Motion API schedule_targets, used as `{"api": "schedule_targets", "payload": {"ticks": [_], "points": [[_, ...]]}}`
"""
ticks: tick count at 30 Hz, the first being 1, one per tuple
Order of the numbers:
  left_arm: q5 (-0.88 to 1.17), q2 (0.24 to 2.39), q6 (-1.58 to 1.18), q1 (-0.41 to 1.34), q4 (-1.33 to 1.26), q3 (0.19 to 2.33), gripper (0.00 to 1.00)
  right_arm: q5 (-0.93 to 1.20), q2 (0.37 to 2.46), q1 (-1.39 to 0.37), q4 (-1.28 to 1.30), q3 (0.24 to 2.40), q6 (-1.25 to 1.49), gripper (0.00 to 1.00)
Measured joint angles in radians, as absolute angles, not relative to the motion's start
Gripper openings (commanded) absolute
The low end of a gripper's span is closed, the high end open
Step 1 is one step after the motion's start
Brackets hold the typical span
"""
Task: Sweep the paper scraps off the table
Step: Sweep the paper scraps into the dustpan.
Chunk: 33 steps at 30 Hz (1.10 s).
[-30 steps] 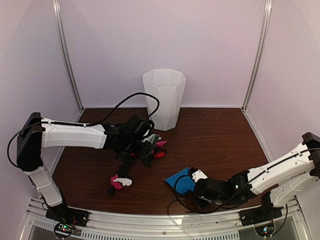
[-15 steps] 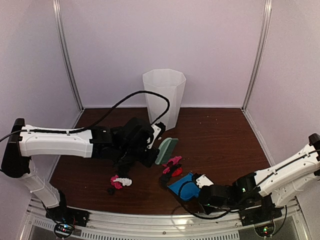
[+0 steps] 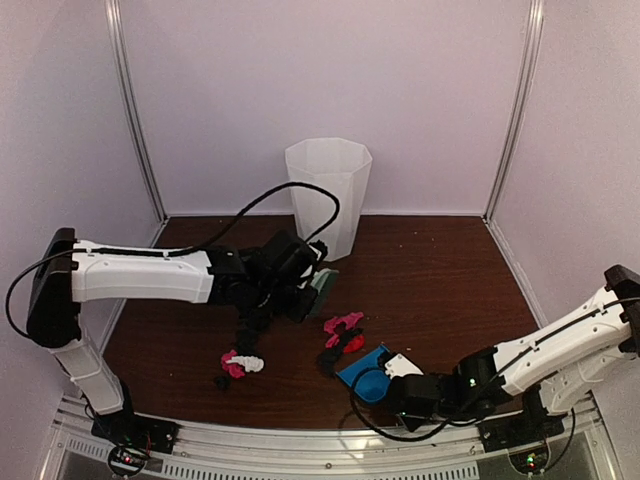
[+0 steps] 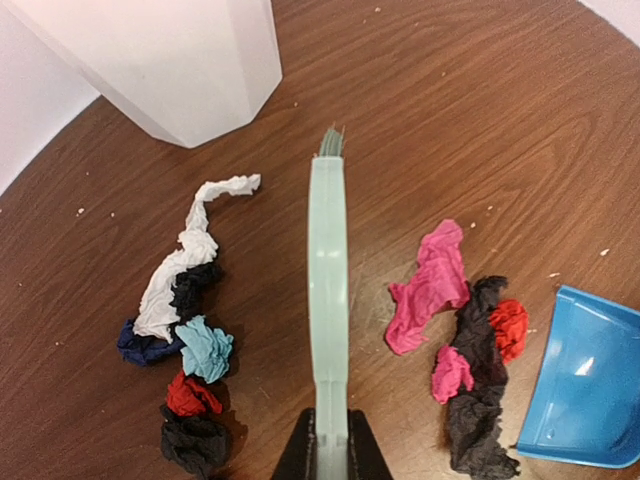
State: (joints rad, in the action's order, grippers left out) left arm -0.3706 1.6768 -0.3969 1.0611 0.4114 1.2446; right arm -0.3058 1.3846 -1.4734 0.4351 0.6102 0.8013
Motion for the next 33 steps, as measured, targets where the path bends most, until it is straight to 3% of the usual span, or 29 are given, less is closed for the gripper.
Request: {"api": "schedule_targets", "payload": {"ticks": [9, 20, 33], "points": [[-0.321, 1.774, -0.345, 1.036, 0.407, 1.252, 0.0, -0.314, 1.494, -1.447, 0.451, 0.699, 0.738, 0.0], [-0.175, 1.775, -0.29, 1.038, 0.384, 1.253, 0.0, -0.285, 1.52, -1.331, 0.416, 0.714, 0.635, 0.0], [-0.078, 1.702, -0.279, 1.119, 0.366, 1.207, 0.0, -0.286, 1.531, -1.31, 0.382, 0.719, 0.59, 0.0]]}}
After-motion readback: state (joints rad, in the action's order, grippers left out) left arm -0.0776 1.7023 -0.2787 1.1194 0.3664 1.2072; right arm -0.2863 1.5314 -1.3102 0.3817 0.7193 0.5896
